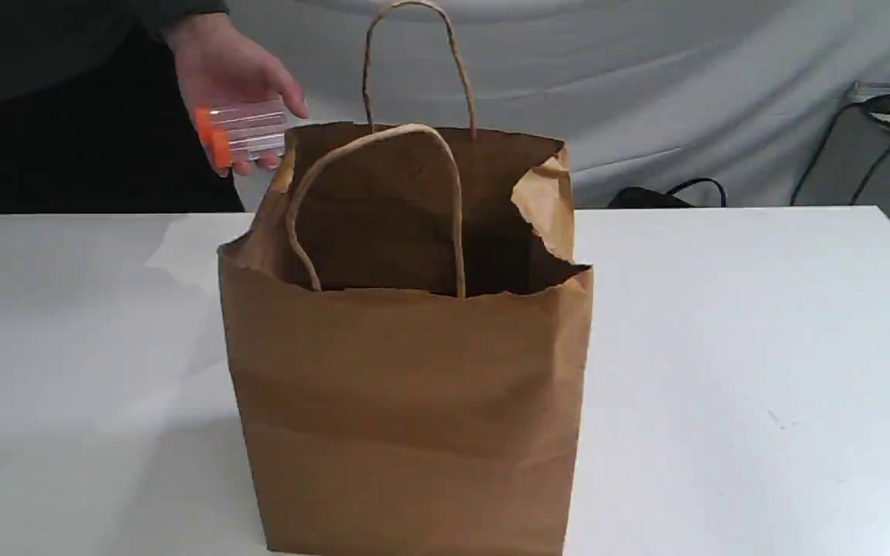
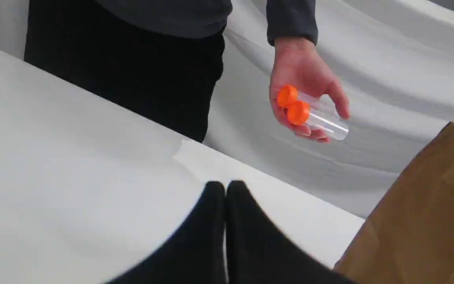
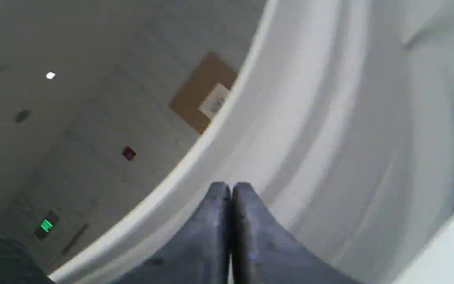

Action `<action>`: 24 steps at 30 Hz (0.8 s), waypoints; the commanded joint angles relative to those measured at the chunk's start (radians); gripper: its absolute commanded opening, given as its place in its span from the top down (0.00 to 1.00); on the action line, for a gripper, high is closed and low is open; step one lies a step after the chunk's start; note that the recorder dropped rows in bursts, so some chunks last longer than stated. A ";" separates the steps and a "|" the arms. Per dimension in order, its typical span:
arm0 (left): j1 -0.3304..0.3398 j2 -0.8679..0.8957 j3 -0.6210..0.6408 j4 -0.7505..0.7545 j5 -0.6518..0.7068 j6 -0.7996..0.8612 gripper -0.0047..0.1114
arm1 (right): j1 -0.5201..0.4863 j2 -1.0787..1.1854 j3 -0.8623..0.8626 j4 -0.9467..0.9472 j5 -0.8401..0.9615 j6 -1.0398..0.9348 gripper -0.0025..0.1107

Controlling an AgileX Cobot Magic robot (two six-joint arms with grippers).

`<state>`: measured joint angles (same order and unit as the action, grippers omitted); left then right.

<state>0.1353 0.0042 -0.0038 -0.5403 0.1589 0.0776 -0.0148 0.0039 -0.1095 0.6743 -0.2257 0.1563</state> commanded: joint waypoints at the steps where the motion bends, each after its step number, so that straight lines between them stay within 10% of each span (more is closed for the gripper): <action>1: 0.004 -0.004 0.004 0.000 -0.013 0.005 0.96 | -0.006 -0.004 -0.137 -0.214 0.001 -0.021 0.98; 11: 0.004 -0.004 0.004 0.000 -0.013 0.005 0.96 | -0.006 0.417 -0.699 -0.547 0.538 -0.173 0.98; 24: 0.004 -0.004 0.004 0.000 -0.013 0.005 0.96 | -0.004 1.067 -1.206 0.185 1.323 -1.112 0.98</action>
<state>0.1353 0.0042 -0.0038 -0.5403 0.1567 0.0776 -0.0148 1.0058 -1.2775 0.7712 0.9858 -0.8586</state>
